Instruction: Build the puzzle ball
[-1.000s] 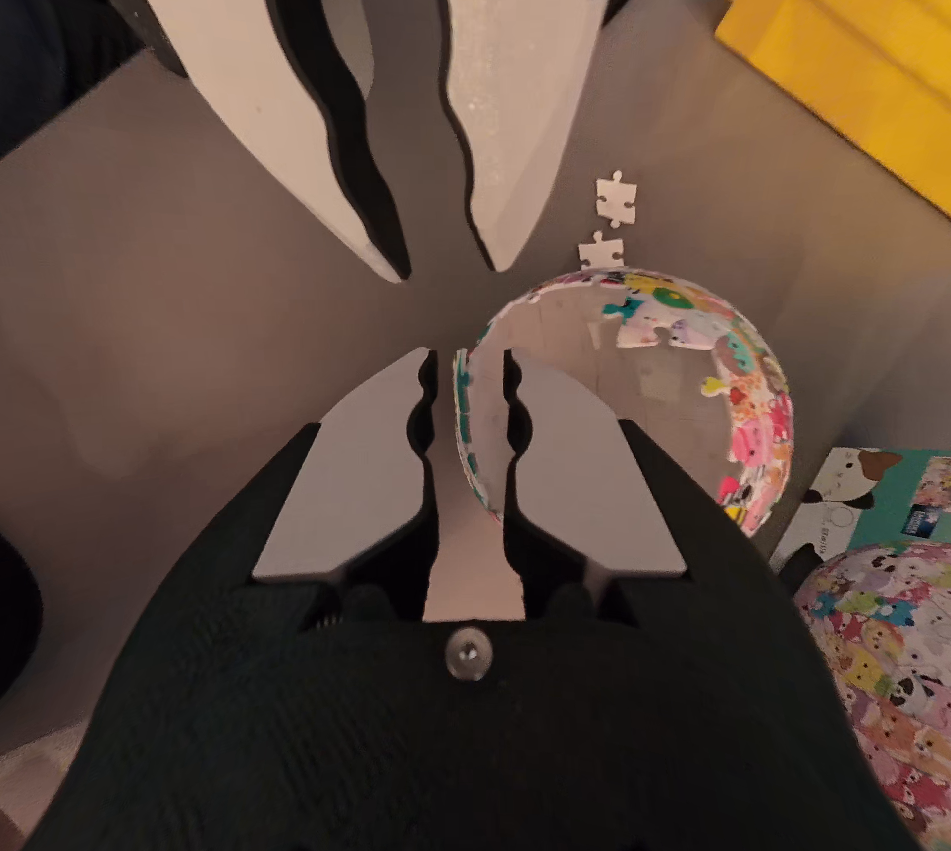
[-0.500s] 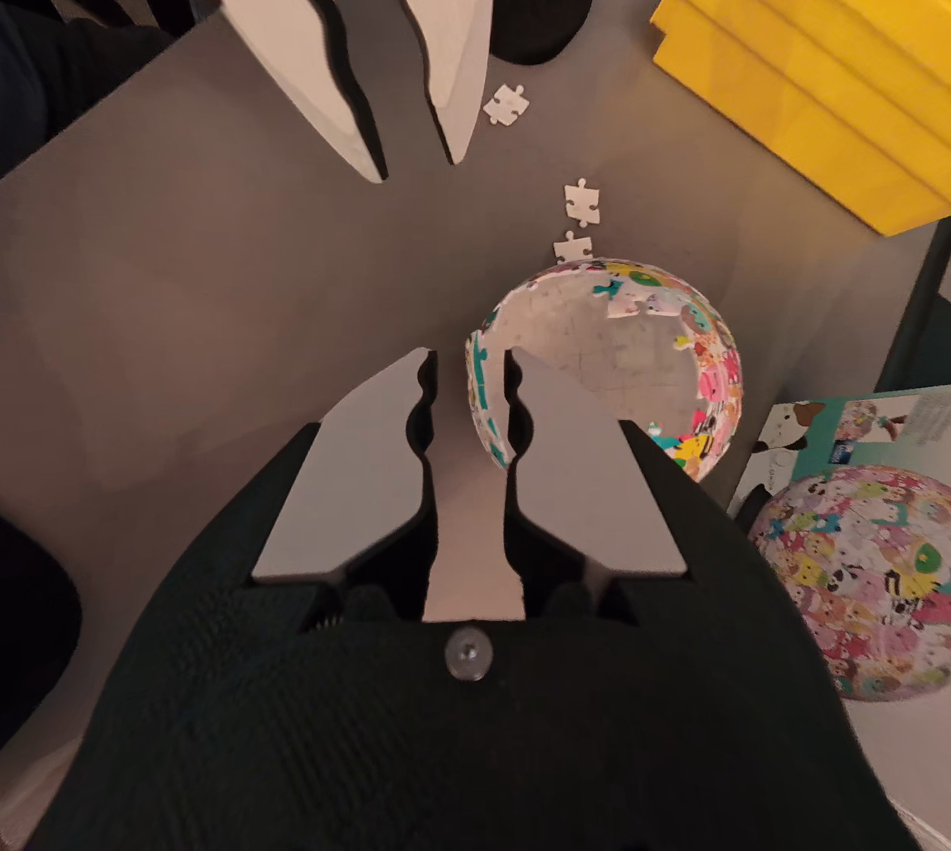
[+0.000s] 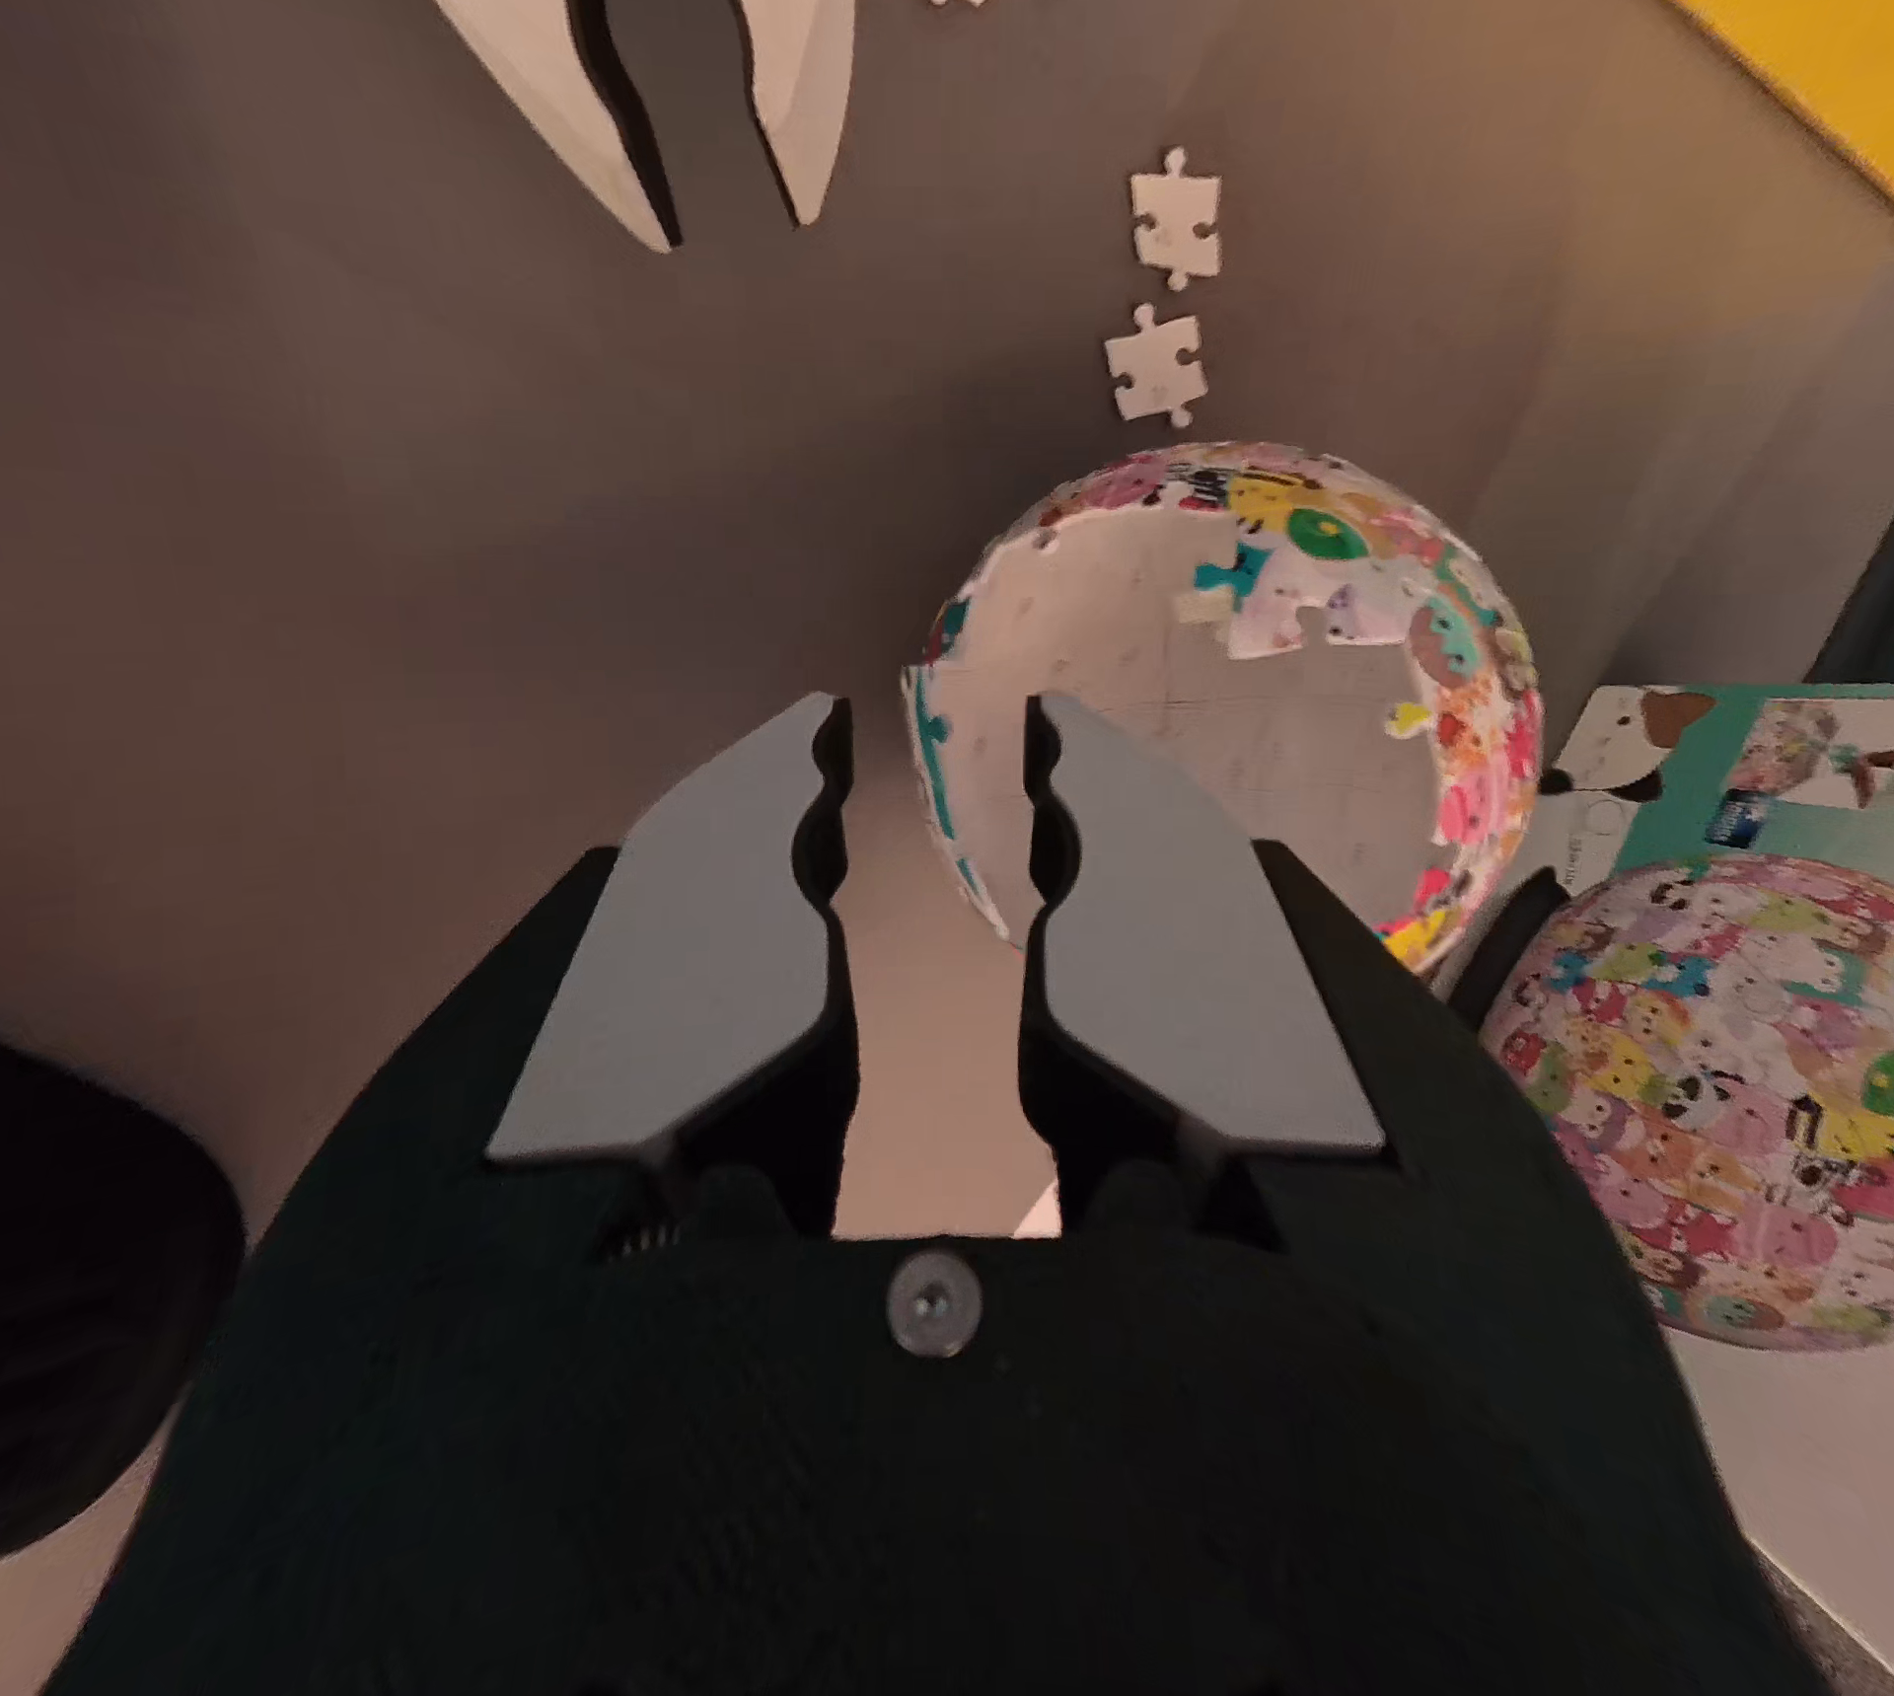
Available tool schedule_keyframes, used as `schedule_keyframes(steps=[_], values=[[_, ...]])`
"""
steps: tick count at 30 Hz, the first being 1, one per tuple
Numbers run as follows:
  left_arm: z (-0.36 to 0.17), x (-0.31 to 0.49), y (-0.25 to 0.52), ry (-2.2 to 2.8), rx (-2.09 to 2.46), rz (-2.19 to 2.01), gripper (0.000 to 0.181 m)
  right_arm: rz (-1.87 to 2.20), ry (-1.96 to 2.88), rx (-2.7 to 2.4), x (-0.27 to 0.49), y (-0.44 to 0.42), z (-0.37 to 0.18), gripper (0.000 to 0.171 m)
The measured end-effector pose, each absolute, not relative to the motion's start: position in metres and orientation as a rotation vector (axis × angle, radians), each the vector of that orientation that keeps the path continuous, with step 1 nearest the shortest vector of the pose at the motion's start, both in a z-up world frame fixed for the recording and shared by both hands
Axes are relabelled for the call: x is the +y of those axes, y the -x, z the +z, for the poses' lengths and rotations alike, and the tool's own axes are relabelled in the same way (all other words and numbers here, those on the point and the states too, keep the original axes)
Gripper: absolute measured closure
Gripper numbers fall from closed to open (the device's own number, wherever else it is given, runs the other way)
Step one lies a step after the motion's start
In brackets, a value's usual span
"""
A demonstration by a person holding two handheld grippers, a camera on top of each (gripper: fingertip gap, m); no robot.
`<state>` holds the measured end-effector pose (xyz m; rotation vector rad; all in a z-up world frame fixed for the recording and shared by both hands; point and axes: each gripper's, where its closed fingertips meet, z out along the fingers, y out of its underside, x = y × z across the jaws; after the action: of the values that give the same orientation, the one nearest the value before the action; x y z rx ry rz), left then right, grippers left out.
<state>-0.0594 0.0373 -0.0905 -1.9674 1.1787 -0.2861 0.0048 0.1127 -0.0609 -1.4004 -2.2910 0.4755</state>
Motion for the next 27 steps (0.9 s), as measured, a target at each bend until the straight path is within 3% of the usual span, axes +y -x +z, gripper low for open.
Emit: schedule_keyframes(steps=[27], values=[[-0.106,0.031,0.078,1.93,1.234,-0.373,0.158,0.319,1.517,-2.452,0.114,-0.002,-0.086,0.159]])
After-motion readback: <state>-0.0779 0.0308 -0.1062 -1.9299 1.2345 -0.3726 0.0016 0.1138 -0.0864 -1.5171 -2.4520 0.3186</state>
